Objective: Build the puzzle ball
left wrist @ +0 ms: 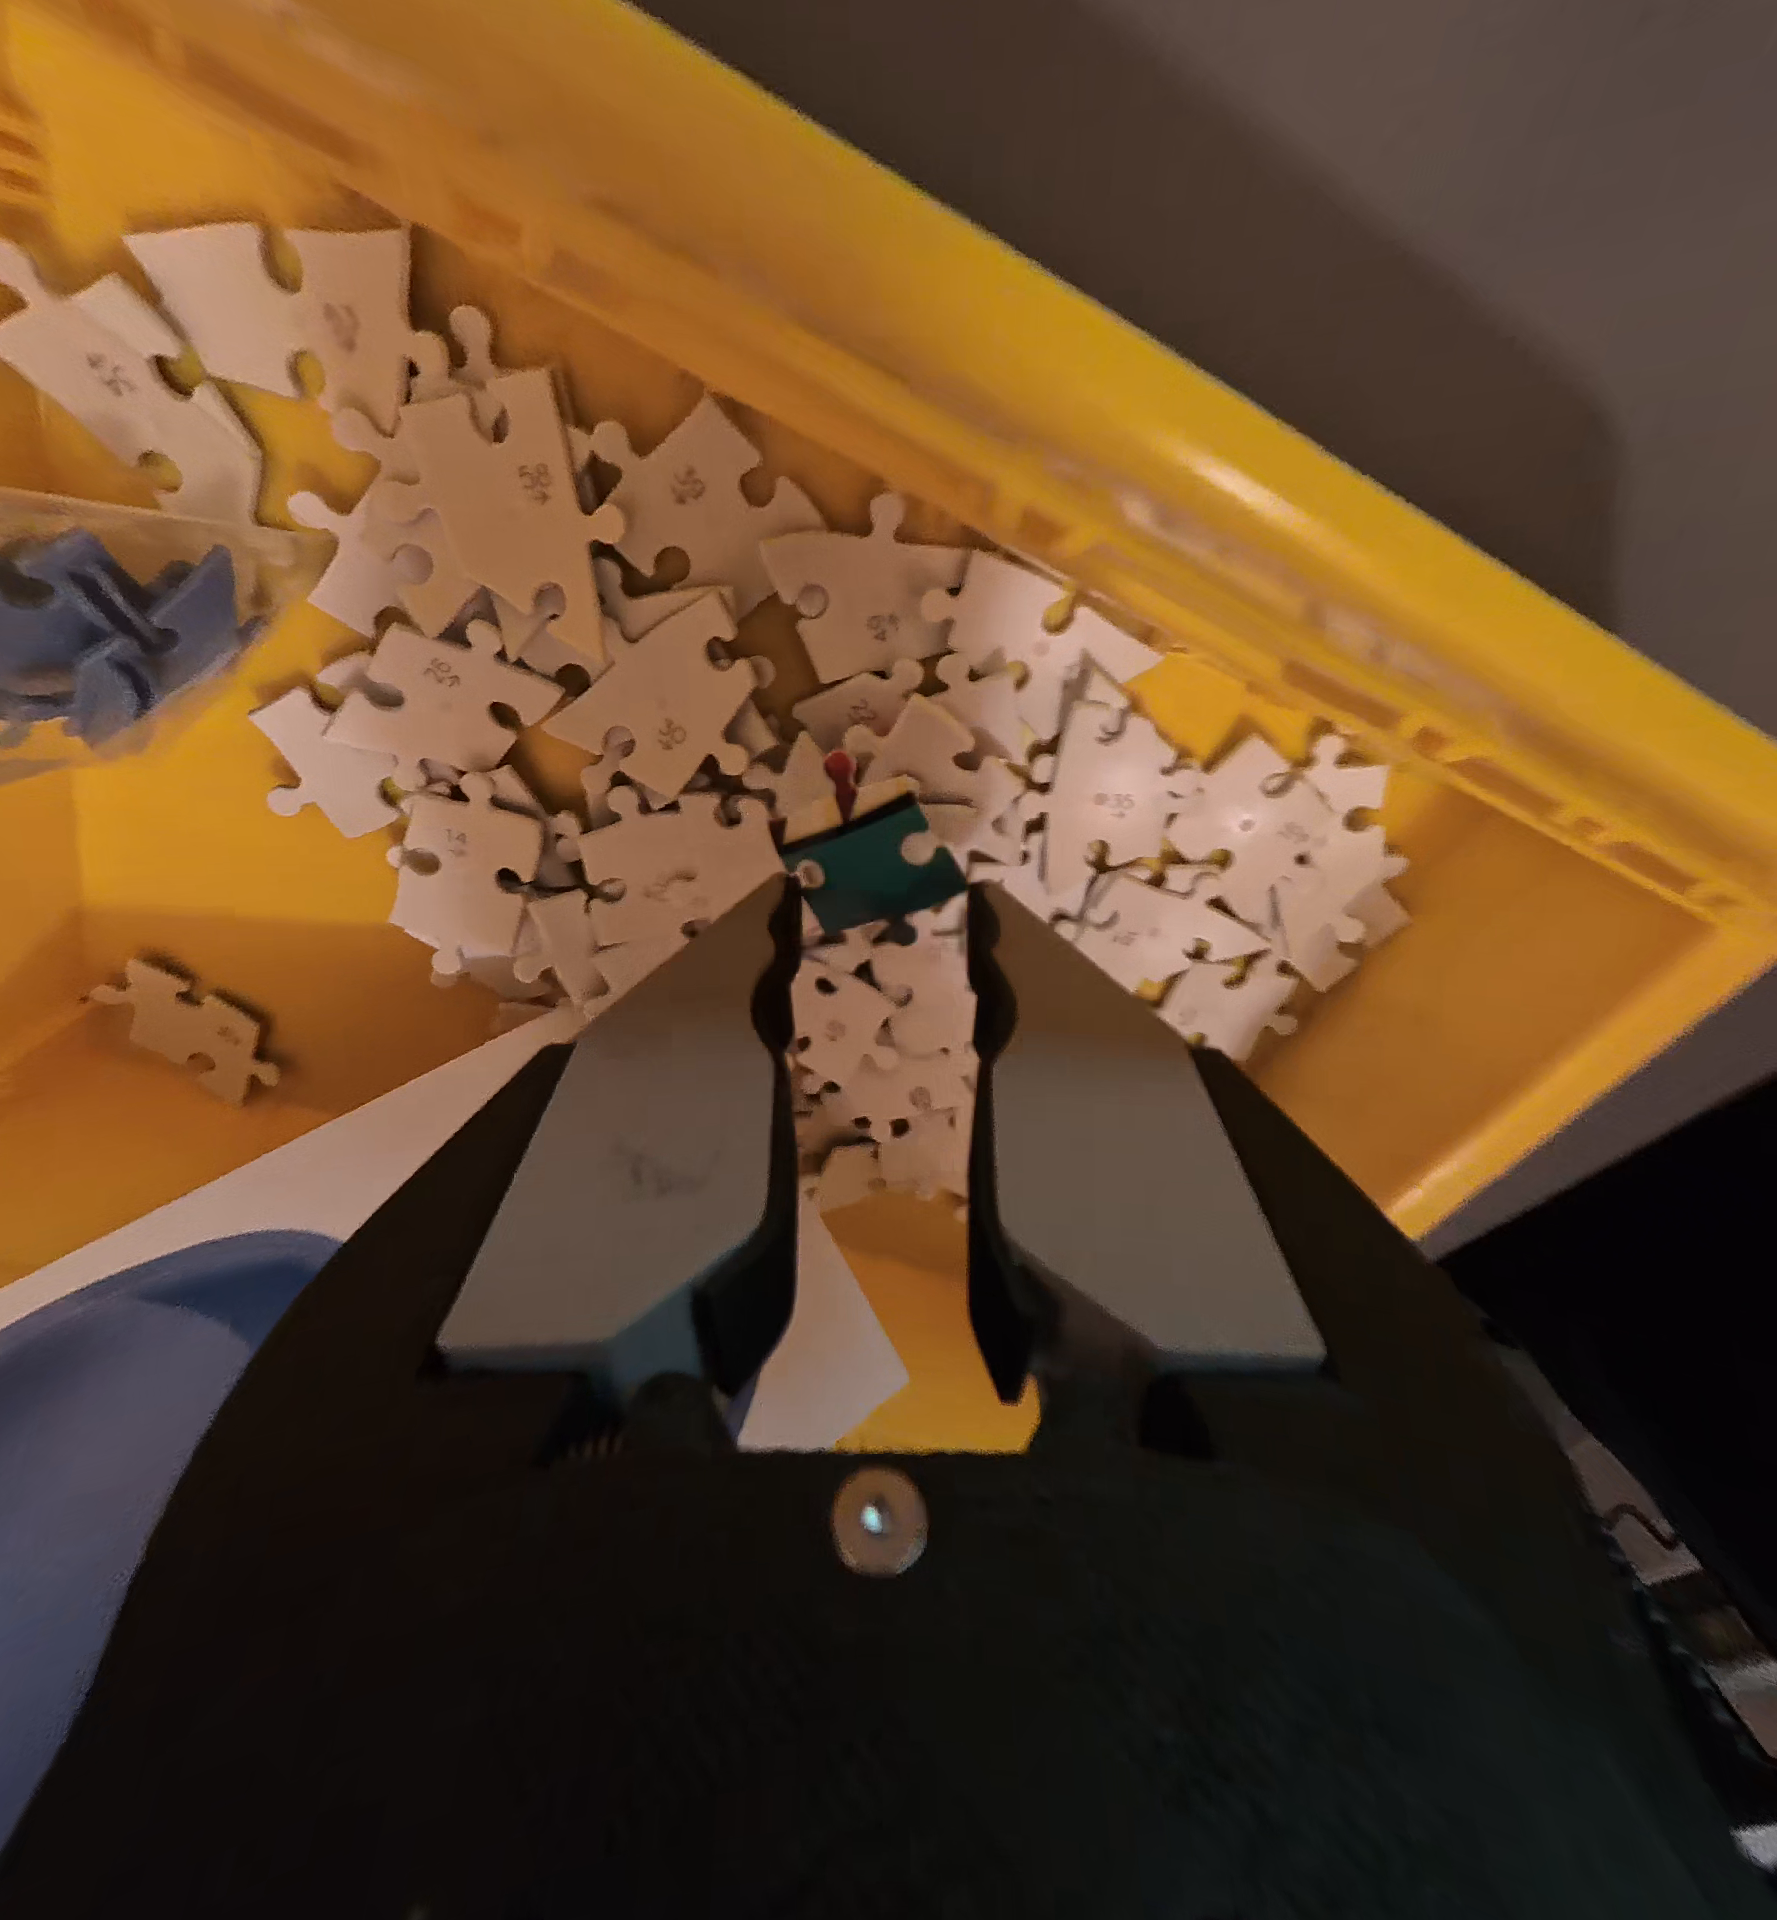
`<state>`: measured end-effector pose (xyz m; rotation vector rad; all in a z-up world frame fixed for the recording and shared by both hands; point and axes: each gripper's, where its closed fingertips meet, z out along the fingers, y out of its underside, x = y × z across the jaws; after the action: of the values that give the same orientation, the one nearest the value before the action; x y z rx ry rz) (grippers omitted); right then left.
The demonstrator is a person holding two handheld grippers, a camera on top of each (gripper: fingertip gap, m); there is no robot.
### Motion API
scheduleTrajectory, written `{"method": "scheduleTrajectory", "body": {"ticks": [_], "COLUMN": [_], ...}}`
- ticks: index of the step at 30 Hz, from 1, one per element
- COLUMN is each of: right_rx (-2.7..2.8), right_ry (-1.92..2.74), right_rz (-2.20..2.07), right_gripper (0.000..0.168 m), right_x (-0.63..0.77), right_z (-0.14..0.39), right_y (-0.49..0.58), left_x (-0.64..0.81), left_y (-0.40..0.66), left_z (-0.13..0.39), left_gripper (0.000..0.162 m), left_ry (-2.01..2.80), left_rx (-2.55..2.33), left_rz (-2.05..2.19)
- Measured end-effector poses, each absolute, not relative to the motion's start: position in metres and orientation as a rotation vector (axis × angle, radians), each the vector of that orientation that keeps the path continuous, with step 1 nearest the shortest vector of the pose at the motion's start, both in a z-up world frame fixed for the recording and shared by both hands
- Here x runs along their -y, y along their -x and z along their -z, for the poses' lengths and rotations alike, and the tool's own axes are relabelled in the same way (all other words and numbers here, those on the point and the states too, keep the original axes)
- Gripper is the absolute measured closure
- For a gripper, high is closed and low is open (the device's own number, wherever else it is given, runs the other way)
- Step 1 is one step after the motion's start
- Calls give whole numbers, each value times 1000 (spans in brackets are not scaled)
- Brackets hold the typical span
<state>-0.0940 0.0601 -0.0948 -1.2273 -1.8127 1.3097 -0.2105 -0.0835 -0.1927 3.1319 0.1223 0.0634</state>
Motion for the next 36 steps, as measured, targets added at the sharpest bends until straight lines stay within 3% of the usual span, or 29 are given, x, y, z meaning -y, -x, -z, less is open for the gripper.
{"method": "scheduleTrajectory", "body": {"ticks": [1,6,10,15,20,36], "right_rx": [1814,1816,1815,1818,1820,1823], "right_ry": [1227,1230,1231,1231,1230,1232], "right_rz": [-1309,-1306,-1306,-1305,-1307,-1297], "right_gripper": [115,115,115,115,115,115], "right_x": [-60,-60,-60,-60,-60,-61], "right_z": [95,96,96,97,97,99], "right_y": [94,94,95,95,94,95], "left_x": [82,75,72,78,71,79], "left_y": [205,169,178,204,202,226], "left_z": [189,165,165,189,188,171], "left_gripper": [133,132,132,129,131,135], "left_ry": [-3149,-3098,-2991,-2898,-2807,-2983], "left_rx": [-123,-223,-372,-481,-548,-499], "left_rz": [-153,-856,-1089,-983,-1120,-848]}}
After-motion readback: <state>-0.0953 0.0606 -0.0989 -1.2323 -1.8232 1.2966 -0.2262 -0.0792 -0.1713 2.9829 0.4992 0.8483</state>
